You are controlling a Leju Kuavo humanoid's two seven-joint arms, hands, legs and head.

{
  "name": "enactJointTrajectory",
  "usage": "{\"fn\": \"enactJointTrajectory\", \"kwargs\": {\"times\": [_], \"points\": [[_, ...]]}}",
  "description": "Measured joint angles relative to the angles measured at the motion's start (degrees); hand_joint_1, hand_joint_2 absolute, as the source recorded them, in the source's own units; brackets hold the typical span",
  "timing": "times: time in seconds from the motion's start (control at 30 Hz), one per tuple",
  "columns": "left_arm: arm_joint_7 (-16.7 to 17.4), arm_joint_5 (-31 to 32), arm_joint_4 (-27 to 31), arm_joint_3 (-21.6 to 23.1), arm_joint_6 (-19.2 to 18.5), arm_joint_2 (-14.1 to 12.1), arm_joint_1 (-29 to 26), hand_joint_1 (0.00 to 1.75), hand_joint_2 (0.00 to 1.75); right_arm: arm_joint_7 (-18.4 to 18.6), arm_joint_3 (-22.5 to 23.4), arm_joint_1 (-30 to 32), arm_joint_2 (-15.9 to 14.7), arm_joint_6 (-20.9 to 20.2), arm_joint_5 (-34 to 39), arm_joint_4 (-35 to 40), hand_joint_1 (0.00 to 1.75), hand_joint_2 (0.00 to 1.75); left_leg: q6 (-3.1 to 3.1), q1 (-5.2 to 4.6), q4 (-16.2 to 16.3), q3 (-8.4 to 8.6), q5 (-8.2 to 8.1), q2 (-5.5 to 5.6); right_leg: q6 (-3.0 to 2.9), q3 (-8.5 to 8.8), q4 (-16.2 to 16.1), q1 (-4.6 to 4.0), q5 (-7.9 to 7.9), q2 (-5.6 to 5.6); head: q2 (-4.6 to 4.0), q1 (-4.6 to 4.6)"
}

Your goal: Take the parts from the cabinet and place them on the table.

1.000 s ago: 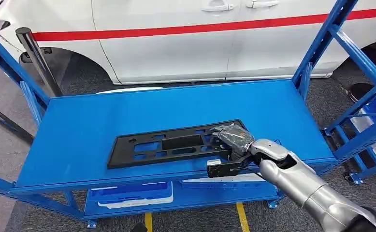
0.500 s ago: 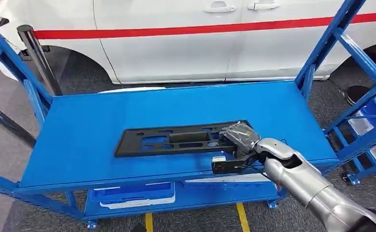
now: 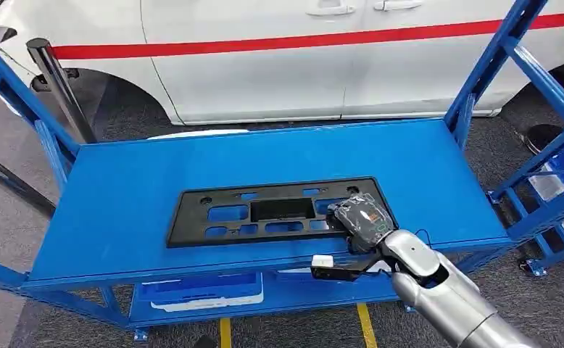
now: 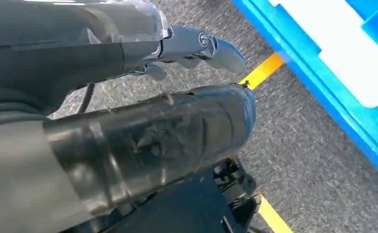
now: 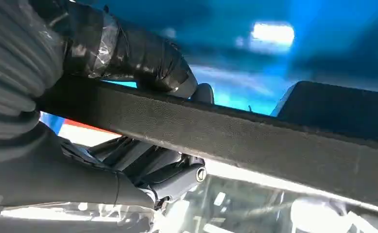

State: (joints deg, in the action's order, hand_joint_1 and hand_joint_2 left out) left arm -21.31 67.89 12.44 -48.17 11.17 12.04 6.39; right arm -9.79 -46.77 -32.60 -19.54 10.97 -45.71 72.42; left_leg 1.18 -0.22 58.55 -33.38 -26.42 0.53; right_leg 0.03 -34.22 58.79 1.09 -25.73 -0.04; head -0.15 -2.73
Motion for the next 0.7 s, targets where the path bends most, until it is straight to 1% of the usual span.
{"fn": "enactJointTrajectory", "kwargs": {"times": [0.03,0.07,0.1,0.13,0.17,0.2,0.23,0.27,0.3,0.33,0.37,0.43,0.47,0.5,0.53,0.57,0.63,0.67,0.7], "points": [[-0.04,-0.02,0.0,-0.09,0.0,-0.02,-0.11,0.0,0.0,0.09,0.54,0.72,-0.09,0.02,-0.37,1.3,1.75,1.75,-0.26,0.22,1.42,-0.57,-1.29,-0.12,-0.24,0.11,-0.21,0.02,0.08,0.07,0.0,-0.02],[-0.04,-0.09,0.0,-0.15,0.0,-0.02,-0.11,0.0,0.0,0.2,0.98,1.31,-0.11,0.15,-0.72,2.1,1.75,1.75,-0.44,0.3,5.13,-2.18,-3.56,-0.17,-0.67,0.07,-0.21,0.02,0.07,0.04,0.0,0.09],[-0.04,-0.18,0.0,-0.26,0.0,-0.02,-0.11,0.0,0.0,0.26,1.33,2.06,-0.11,1.01,-1.44,2.79,1.75,1.75,-0.59,0.39,9.31,-4.13,-5.59,-0.19,-0.73,0.08,-0.18,-0.06,0.04,0.03,0.0,0.07],[-0.07,-0.37,0.0,-0.44,0.04,-0.02,-0.12,0.0,0.0,0.26,1.92,3.21,-0.13,2.85,-2.8,3.63,1.75,1.75,-0.73,0.44,13.85,-6.33,-7.32,-0.19,-0.82,0.09,-0.17,-0.14,-0.02,0.0,0.0,0.07],[-0.07,-0.52,0.0,-0.57,0.15,-0.02,-0.17,0.0,0.0,0.35,2.98,5.16,-0.11,5.37,-4.95,4.9,1.75,1.75,-0.84,0.47,17.37,-8.19,-8.04,-0.19,-0.91,0.11,-0.15,-0.23,-0.09,-0.1,0.0,0.09],[-0.07,-0.57,0.0,-0.61,0.31,-0.02,-0.3,0.0,0.0,0.57,3.94,7.22,-0.07,8.23,-7.66,6.71,1.75,1.75,-0.87,0.49,17.77,-8.58,-7.37,-0.19,-0.93,0.21,-0.14,-0.27,-0.19,-0.19,0.0,0.07],[-0.11,-0.59,0.0,-0.68,0.59,-0.02,-0.47,0.0,0.0,0.83,5.39,9.88,0.06,11.56,-11.14,9.07,1.75,1.75,-0.85,0.51,15.36,-7.59,-5.3,-0.19,-0.9,0.33,-0.1,-0.3,-0.35,-0.22,0.0,0.09],[-0.13,-0.65,0.0,-0.78,0.7,-0.04,-0.64,0.0,0.0,1.35,6.89,12.65,0.41,14.8,-15.08,11.69,1.75,1.75,-0.71,0.51,10.23,-5.21,-2.26,-0.19,-0.82,0.53,-0.01,-0.3,-0.55,-0.22,0.0,0.07],[-0.15,-0.7,0.0,-0.83,0.79,-0.07,-0.7,0.0,0.0,1.79,7.98,14.76,0.77,16.95,-17.8,13.71,1.75,1.75,-0.52,0.51,5.42,-2.89,0.16,-0.19,-0.75,0.78,0.07,-0.29,-0.77,-0.21,0.0,0.09],[-0.22,-0.77,0.0,-0.9,0.83,-0.07,-0.74,0.0,0.0,2.43,9.07,17.04,1.25,19.53,-21.08,16.07,1.75,1.75,-0.25,0.5,1.45,-1.23,0.99,-0.18,-0.54,0.89,0.09,-0.29,-0.99,-0.21,0.0,0.04],[-0.31,-0.85,0.0,-1.03,0.94,-0.07,-0.72,0.0,0.0,3.32,10.13,19.62,1.83,22.52,-24.74,18.67,1.75,1.75,-0.18,0.26,0.16,-0.19,0.35,-0.12,-0.17,0.75,0.43,-0.71,-1.21,-0.16,0.0,0.07],[-0.42,-1.05,0.0,-1.18,1.09,-0.04,-0.74,0.0,0.0,4.7,11.34,24.12,2.95,26.08,-29.84,22.41,1.75,1.75,0.14,0.21,0.23,-0.32,0.08,-0.03,0.14,0.78,0.16,-0.66,-1.15,-0.22,0.0,0.02],[-0.42,-1.14,0.0,-1.35,1.18,-0.06,-0.96,0.0,0.0,5.07,11.71,25.93,3.62,27.23,-31.77,24.29,1.75,1.75,0.47,0.07,0.22,-0.28,0.01,0.0,0.48,0.95,-0.06,-0.48,-1.08,-0.23,0.0,0.02],[-0.42,-1.14,0.0,-1.44,1.27,-0.07,-1.07,0.0,0.0,5.25,11.82,27.21,3.98,27.47,-32.3,25.4,1.75,1.75,0.91,0.41,-0.5,0.15,0.33,-0.05,0.91,1.05,-0.01,-0.79,-1.25,-0.21,0.0,0.02],[-0.44,-1.16,0.0,-1.46,1.36,-0.04,-1.11,0.0,0.0,5.46,12.06,28.38,4.02,27.54,-32.63,26.36,1.75,1.75,1.24,0.5,-0.98,0.54,0.56,-0.17,1.02,0.83,1.0,-0.43,-2.12,-0.09,0.0,0.0],[-0.46,-1.16,0.0,-1.51,1.44,-0.02,-1.01,0.0,0.0,5.59,12.44,29.1,4.31,27.69,-32.72,27.27,1.75,1.75,1.61,0.52,-1.08,0.6,0.61,-0.24,1.05,-0.49,3.89,-0.4,-4.22,-0.05,0.0,-0.07],[-0.46,-1.18,0.0,-1.64,1.49,-0.02,-0.94,0.0,0.0,5.79,12.89,30.08,4.61,27.91,-32.74,28.17,1.75,1.75,1.85,0.37,-1.02,0.57,0.53,-0.33,1.25,-4.54,12.49,-0.33,-8.35,-0.03,0.0,-0.04],[-0.46,-1.18,0.0,-1.73,1.51,-0.04,-0.97,0.0,0.0,5.97,13.13,30.72,4.77,28.0,-33.09,28.5,1.75,1.75,1.88,0.31,-0.97,0.55,0.5,-0.35,1.34,-6.27,16.0,-0.32,-9.45,-0.04,0.0,-0.07],[-0.46,-1.18,0.0,-1.84,1.57,-0.04,-1.01,0.0,0.0,6.21,13.52,31.62,5.24,28.04,-34.37,29.02,1.75,1.75,1.88,0.28,-0.89,0.55,0.49,-0.32,1.35,-6.95,17.33,-0.31,-9.17,-0.04,0.0,-0.02]]}}
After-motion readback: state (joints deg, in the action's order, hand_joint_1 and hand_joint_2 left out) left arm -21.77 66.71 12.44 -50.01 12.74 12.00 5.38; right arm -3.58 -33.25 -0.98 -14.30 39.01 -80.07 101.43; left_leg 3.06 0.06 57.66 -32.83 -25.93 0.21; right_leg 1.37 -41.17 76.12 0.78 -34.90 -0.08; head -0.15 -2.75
